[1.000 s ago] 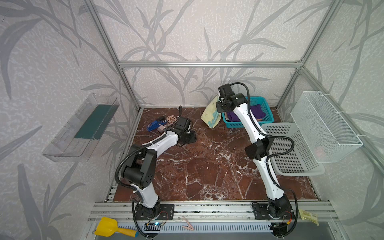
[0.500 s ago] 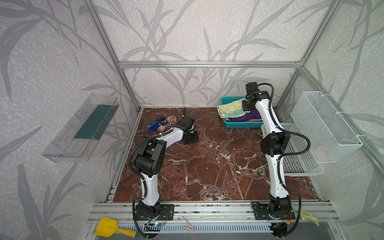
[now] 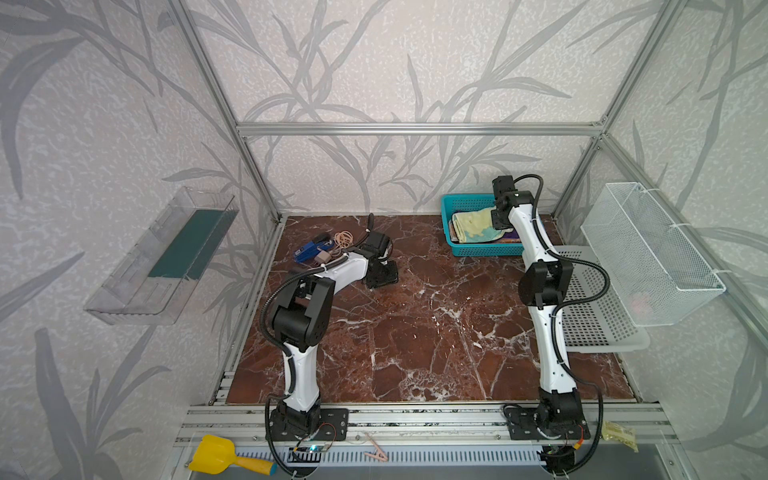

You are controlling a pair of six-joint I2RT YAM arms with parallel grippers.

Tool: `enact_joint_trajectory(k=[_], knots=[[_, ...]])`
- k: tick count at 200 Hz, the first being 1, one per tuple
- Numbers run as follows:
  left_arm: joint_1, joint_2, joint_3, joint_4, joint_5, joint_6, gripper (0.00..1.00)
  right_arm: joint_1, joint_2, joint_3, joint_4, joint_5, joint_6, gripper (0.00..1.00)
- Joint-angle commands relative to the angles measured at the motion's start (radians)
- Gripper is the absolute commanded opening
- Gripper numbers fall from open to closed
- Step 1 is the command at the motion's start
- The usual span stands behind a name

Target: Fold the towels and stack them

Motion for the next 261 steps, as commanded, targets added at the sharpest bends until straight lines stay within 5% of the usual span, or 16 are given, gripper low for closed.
enact_joint_trajectory(k=[1,27,109,175,207,261], knots=[[0.004,0.023,0.029,-0.031,-0.019,0.01,0.42,-0.025,-0.025,-0.016,0.006,0.114,0.012,0.51],[0.004,0.018,0.034,-0.039,-0.022,0.02,0.42,-0.024,-0.061,-0.06,0.01,0.117,0.028,0.61],[0.009,-0.169,0.022,-0.112,-0.142,0.158,0.42,0.062,-0.274,-0.24,0.015,0.096,0.009,0.63],[0.047,-0.495,0.019,-0.178,-0.402,0.311,0.48,0.123,-0.825,-0.913,0.369,0.011,-0.042,0.64],[0.06,-0.657,-0.049,-0.128,-0.493,0.362,0.58,0.131,-1.129,-1.282,0.595,-0.051,-0.079,0.75],[0.126,-0.881,-0.387,0.283,-0.592,0.465,0.82,0.126,-1.375,-1.655,0.791,-0.065,-0.063,0.94]])
